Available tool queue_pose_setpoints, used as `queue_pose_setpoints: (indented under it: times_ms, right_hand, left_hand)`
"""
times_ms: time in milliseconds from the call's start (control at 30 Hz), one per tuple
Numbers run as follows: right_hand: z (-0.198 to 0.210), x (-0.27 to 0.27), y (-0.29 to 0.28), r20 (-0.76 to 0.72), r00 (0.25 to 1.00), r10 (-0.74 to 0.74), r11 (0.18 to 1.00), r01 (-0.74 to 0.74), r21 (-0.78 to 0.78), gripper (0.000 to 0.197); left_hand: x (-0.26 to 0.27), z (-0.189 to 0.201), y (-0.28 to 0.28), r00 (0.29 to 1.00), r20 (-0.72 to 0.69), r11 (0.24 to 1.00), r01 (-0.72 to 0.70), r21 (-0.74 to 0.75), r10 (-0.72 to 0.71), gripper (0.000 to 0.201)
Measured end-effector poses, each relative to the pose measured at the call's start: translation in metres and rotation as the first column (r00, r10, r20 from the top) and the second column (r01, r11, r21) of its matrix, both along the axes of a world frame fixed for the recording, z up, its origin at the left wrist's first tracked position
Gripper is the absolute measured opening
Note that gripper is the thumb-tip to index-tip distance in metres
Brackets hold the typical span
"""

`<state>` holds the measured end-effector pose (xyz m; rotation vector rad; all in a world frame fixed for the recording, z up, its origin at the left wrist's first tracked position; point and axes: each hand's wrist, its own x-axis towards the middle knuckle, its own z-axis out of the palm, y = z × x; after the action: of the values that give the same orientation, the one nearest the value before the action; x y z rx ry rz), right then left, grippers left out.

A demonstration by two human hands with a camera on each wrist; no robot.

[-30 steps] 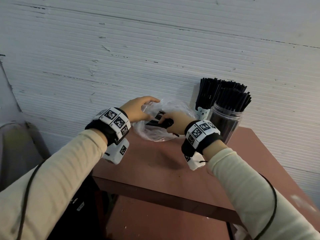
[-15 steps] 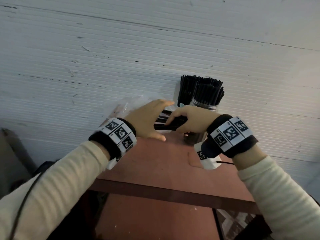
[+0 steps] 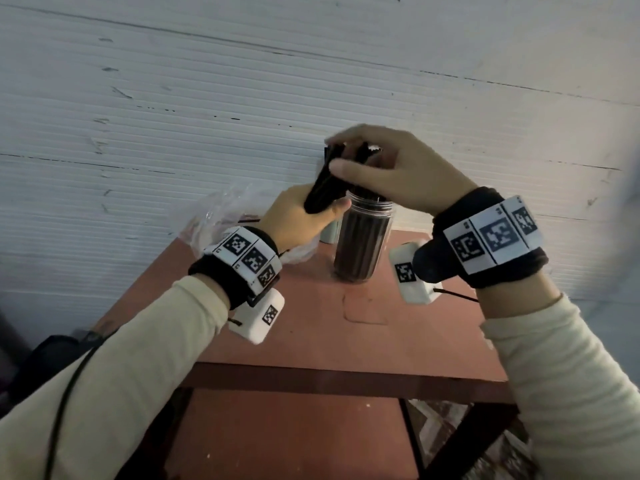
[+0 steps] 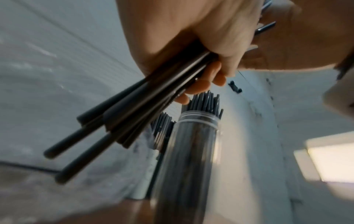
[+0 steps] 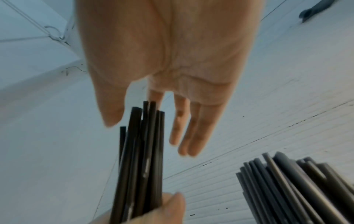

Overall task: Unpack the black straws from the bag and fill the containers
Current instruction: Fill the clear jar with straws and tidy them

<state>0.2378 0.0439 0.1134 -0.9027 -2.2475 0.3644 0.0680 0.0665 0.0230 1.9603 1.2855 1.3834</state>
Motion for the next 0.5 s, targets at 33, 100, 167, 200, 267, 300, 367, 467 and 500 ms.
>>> queue_pose_setpoints:
  times_ms: [33,100,167,200,267,300,367,467,500]
  right_hand:
    - [0.002,-0.003,-0.001,-0.077,0.997,0.008,0.999,-0.004,0.05,0.036]
    - [0.001,-0.012,-0.003,-0.165,0.985,0.043,0.987,-0.015,0.162,0.038]
    - [-0.007,-0.023,0.0,-0.144,0.988,0.06,0.966,-0.021,0.257,0.035]
    - [-0.013,-0.027,0.003,-0.101,0.994,0.042,0.961,-0.012,0.277,0.033]
    - [-0.029,-0.031,0.012,0.026,0.999,-0.039,0.968,0.031,0.25,0.03]
    - [-0.037,-0.032,0.016,0.09,0.993,-0.072,0.975,0.051,0.218,0.029]
    - [-0.052,-0.031,0.02,0.151,0.984,-0.094,0.98,0.065,0.189,0.026]
    - [-0.058,-0.029,0.023,0.097,0.991,-0.092,0.969,0.067,0.238,0.02]
    - [-0.058,-0.029,0.024,0.071,0.993,-0.093,0.966,0.072,0.25,0.018]
  left_hand:
    - [0.005,0.001,-0.002,0.998,0.036,0.998,0.052,-0.026,-0.051,0.029]
    - [0.014,0.002,-0.005,0.984,0.081,0.983,0.163,-0.084,-0.156,0.027]
    - [0.019,-0.001,-0.004,0.97,0.124,0.961,0.226,-0.159,-0.207,0.024]
    - [0.021,-0.005,0.0,0.967,0.142,0.949,0.24,-0.206,-0.214,0.022]
    - [0.023,-0.017,0.005,0.964,0.15,0.911,0.257,-0.322,-0.219,0.017]
    - [0.023,-0.024,0.008,0.968,0.124,0.887,0.251,-0.387,-0.219,0.016]
    - [0.024,-0.038,0.013,0.972,0.091,0.841,0.233,-0.488,-0.216,0.014]
    - [0.024,-0.044,0.018,0.97,0.148,0.841,0.24,-0.486,-0.191,0.015]
    - [0.023,-0.045,0.019,0.969,0.16,0.841,0.244,-0.483,-0.189,0.019]
